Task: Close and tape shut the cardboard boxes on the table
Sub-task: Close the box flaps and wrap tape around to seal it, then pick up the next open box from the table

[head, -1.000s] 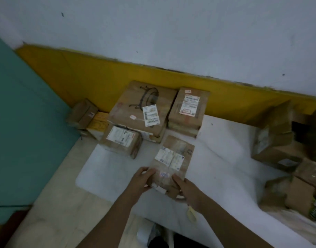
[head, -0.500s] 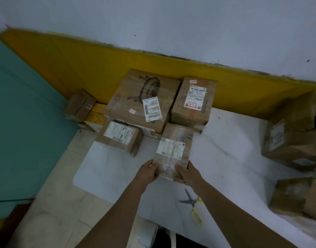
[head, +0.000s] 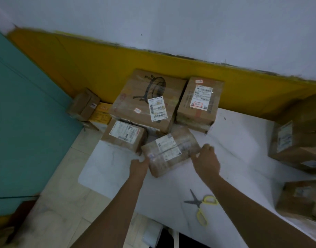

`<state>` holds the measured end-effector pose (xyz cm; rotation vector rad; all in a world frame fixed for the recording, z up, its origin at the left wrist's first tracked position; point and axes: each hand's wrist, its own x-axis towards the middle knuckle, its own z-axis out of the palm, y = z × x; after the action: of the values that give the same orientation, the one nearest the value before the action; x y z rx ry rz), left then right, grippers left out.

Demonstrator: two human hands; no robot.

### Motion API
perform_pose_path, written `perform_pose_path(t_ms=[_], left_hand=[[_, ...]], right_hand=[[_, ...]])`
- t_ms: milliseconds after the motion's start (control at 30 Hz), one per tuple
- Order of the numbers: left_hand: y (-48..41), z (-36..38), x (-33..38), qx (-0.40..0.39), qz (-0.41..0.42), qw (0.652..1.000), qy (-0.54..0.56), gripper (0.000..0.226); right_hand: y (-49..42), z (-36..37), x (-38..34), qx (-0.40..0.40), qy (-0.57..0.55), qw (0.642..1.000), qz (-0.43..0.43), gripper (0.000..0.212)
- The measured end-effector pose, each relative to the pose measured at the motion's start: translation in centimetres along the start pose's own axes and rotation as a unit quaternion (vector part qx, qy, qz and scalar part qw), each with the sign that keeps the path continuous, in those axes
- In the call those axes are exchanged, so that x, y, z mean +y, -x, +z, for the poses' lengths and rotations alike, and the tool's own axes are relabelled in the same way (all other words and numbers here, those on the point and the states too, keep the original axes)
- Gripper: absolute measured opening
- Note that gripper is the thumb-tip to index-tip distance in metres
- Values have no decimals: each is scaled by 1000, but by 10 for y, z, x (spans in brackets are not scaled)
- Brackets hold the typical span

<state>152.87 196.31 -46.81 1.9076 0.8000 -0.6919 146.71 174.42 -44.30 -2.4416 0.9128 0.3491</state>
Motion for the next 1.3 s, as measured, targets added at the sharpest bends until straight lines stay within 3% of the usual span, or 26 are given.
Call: perform_pose_path(t_ms=[33, 100, 167, 233, 333, 500, 633, 767, 867, 933, 1033, 1167, 1300], left_hand=[[9, 4, 1, -35, -59, 998, -3, 73], [18, 12, -2, -103, -117, 987, 29, 63], [17, 17, -5, -118, -105, 985, 69, 60], [2, 18, -11, -94, -54, 991, 84, 72], [-35, 16, -22, -23, -34, 996, 83, 91], [-2, -1, 11, -31, -3, 988, 152, 13], [0, -8, 9, -35, -24, 983, 180, 21], [4, -15, 10, -41, -11, 989, 145, 14], [10, -14, 13, -1, 35, 999, 18, 40], [20, -8, 19, 54, 79, 992, -85, 41], [45, 14, 33, 72, 172, 970, -157, 42], [85, 68, 59, 22, 296, 927, -227, 43], [138, 129, 81, -45, 396, 884, -246, 36]], right_hand=[[-6, -4, 1, 18, 2, 999, -29, 58], [-21, -7, 2, -48, -29, 997, -44, 77], [-29, -5, 5, -96, -59, 993, -36, 64], [-26, -2, 11, -83, -50, 995, -8, 39], [-12, 4, 20, -89, -53, 994, 34, 38], [3, 14, 19, -114, -93, 989, 11, 34], [3, 13, 17, -137, -158, 978, -5, 43], [-2, 12, 14, -180, -142, 973, -25, 45], [-3, 9, 18, -191, -112, 975, -30, 49], [-3, 0, 26, -168, -79, 982, -36, 55], [2, -25, 45, -108, -56, 991, -49, 60], [15, -73, 85, 34, -28, 996, -78, 50], [40, -138, 138, 203, 15, 974, -103, 29]])
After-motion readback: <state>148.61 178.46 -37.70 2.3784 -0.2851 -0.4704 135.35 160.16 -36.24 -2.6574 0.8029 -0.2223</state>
